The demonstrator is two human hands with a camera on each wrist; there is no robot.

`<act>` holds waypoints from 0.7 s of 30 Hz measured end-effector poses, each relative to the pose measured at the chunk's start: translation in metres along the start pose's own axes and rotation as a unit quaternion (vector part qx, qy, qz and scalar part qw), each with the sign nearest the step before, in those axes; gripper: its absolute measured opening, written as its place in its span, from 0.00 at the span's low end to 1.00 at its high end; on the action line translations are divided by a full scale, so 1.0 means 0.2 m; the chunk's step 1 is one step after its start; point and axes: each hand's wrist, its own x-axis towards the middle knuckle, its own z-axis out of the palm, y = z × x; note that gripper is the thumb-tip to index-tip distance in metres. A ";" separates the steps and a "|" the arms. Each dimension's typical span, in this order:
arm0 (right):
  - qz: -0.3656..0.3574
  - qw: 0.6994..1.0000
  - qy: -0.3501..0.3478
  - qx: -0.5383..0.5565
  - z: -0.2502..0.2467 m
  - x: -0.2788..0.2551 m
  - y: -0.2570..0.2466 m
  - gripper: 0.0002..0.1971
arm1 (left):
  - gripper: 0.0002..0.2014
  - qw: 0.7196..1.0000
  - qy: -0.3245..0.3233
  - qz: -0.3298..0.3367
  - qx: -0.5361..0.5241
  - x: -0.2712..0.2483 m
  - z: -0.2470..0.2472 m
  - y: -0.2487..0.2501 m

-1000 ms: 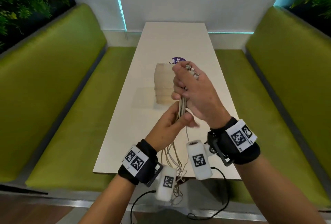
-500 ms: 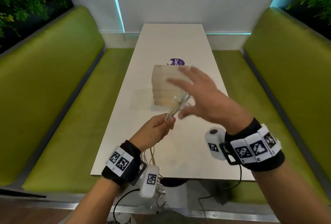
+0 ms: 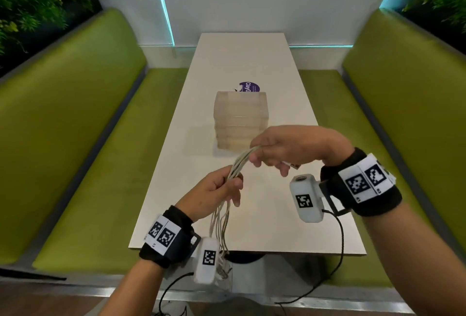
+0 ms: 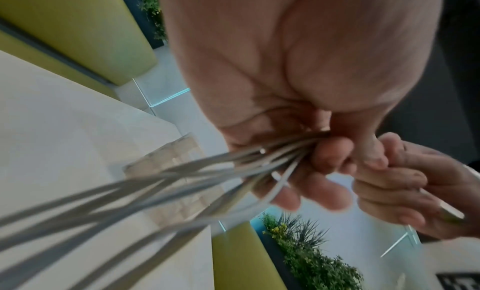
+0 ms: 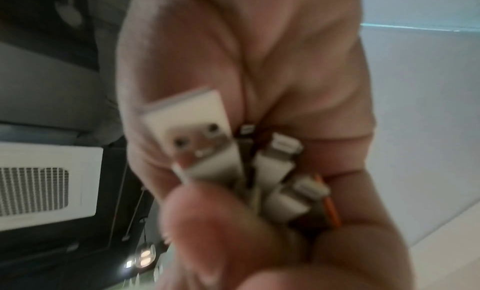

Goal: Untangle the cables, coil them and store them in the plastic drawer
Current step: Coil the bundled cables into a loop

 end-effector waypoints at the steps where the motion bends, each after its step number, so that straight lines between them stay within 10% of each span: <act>1: 0.000 1.000 0.015 0.009 -0.01 -0.01 0.00 0.13 | 0.14 1.000 0.025 0.014 -0.009 0.01 0.01 0.00; 8: -0.024 0.978 0.185 0.090 0.22 0.12 0.01 0.09 | 0.17 0.940 0.286 0.124 -0.142 0.10 0.08 0.07; 21: -0.027 0.980 0.165 0.105 0.49 0.23 0.05 0.12 | 0.14 0.913 0.262 0.022 -0.311 0.09 0.08 0.16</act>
